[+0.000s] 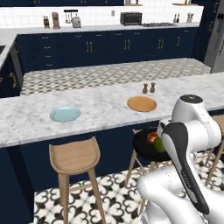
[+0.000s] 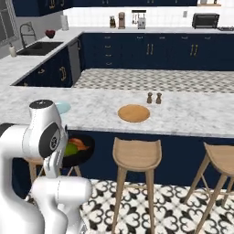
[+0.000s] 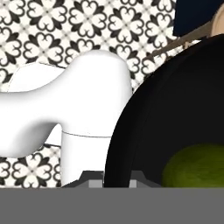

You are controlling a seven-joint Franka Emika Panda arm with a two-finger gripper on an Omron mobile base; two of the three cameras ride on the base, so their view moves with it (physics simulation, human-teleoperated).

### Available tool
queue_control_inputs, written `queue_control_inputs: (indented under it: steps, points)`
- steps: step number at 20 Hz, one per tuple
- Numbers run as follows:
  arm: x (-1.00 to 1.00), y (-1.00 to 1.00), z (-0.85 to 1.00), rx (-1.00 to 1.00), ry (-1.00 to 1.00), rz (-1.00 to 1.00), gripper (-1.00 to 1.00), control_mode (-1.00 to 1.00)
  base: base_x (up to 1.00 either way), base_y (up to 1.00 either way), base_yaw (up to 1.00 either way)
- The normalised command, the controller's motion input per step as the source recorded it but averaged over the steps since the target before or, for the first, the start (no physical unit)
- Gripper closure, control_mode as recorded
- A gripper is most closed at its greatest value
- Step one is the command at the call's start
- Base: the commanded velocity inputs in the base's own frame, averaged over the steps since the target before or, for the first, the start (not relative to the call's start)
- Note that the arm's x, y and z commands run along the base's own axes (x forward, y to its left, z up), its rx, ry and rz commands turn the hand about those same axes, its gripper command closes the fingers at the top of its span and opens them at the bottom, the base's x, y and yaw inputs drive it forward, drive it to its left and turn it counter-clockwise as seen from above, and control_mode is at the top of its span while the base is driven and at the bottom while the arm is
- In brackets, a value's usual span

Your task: Pick the chicken drumstick and lime from their plates and place them in the bowl. Then put the bowl in the fridge.

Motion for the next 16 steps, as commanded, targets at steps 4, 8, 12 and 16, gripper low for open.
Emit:
queue_control_inputs:
  steps: [4,8,12,16]
  points:
    - [0.00,0.00,0.00,0.00,0.00,0.00,1.00,1.00,0.00,0.00,-0.68]
    - [0.00,0.00,0.00,0.00,0.00,0.00,1.00,1.00,0.04,0.01,-0.76]
    - [0.00,0.00,0.00,0.00,0.00,0.00,1.00,1.00,0.08,0.05,-0.81]
    - [0.00,0.00,0.00,0.00,0.00,0.00,1.00,1.00,0.08,0.03,-0.81]
